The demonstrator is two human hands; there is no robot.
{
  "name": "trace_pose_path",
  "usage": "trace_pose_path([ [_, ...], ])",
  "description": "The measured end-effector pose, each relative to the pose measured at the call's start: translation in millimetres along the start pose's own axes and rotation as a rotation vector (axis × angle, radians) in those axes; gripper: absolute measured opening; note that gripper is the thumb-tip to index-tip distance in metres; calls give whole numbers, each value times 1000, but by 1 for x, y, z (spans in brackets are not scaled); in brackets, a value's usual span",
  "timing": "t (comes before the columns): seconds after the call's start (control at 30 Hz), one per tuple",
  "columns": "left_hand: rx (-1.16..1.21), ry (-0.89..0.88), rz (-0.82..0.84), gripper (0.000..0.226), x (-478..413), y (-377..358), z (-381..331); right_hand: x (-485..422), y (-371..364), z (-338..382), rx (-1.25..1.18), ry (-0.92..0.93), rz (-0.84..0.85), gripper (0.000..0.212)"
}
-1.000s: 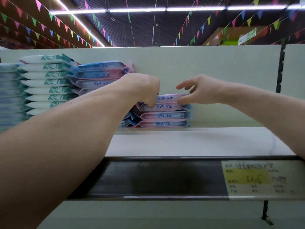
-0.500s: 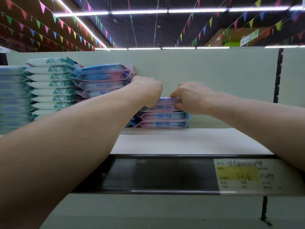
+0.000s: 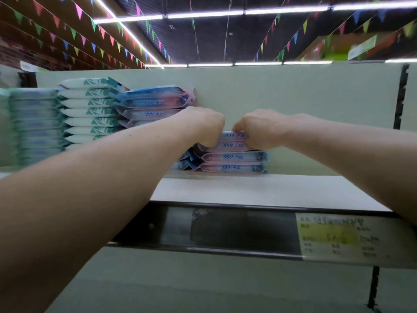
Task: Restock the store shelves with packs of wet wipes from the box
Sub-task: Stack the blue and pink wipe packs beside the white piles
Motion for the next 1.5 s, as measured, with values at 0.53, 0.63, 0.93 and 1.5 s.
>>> trace_pose_path([
  [0.53, 235, 65, 89, 38, -9, -4, 10, -6, 7, -9, -241, -101, -168, 23],
  [0.63, 214, 59, 81, 40, -7, -5, 10, -4, 5, -8, -235, -92, -135, 21],
  [0.93, 296, 72, 81, 35, -9, -3, 12, -2, 3, -8, -120, -69, -115, 15],
  [1.5, -31, -12, -13, 21, 2, 3, -3, 0, -1, -2, 24, -75, -47, 21],
])
Point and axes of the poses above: each hand's wrist, its own x-axis away from the middle knuckle, its own y-axis out of the back of the hand, z = x × y, the point moved 2 cm from there along -x, towards the middle knuckle, and after that the axes turned 8 degrees about -z, right-handed, at the moved point
